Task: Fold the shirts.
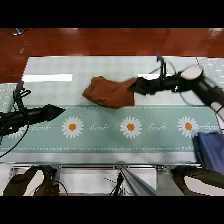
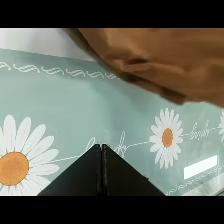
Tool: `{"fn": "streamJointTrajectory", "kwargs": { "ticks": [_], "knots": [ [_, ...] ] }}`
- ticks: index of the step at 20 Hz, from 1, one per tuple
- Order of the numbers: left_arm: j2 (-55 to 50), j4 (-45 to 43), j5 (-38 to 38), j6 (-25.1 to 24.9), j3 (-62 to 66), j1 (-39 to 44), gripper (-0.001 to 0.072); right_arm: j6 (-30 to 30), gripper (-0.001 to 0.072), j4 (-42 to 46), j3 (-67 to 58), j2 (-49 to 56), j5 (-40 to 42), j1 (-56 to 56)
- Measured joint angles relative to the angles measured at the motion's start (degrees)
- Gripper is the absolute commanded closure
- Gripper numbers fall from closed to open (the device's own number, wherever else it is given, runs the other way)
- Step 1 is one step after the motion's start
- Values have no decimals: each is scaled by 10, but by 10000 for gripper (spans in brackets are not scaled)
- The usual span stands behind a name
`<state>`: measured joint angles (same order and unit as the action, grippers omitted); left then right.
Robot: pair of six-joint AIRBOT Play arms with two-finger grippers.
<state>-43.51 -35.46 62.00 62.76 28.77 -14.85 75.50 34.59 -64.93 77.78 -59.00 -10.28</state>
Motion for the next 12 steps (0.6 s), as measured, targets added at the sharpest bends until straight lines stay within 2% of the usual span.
{"fn": "streamJointTrajectory", "kwargs": {
  "ticks": [6,12],
  "knots": [
    [0,0,9,1,0,0,683,99,675,134,-226,1,-112,63],
    [0,0,10,0,0,0,684,150,675,167,-358,-5,-251,211]
  ]
}}
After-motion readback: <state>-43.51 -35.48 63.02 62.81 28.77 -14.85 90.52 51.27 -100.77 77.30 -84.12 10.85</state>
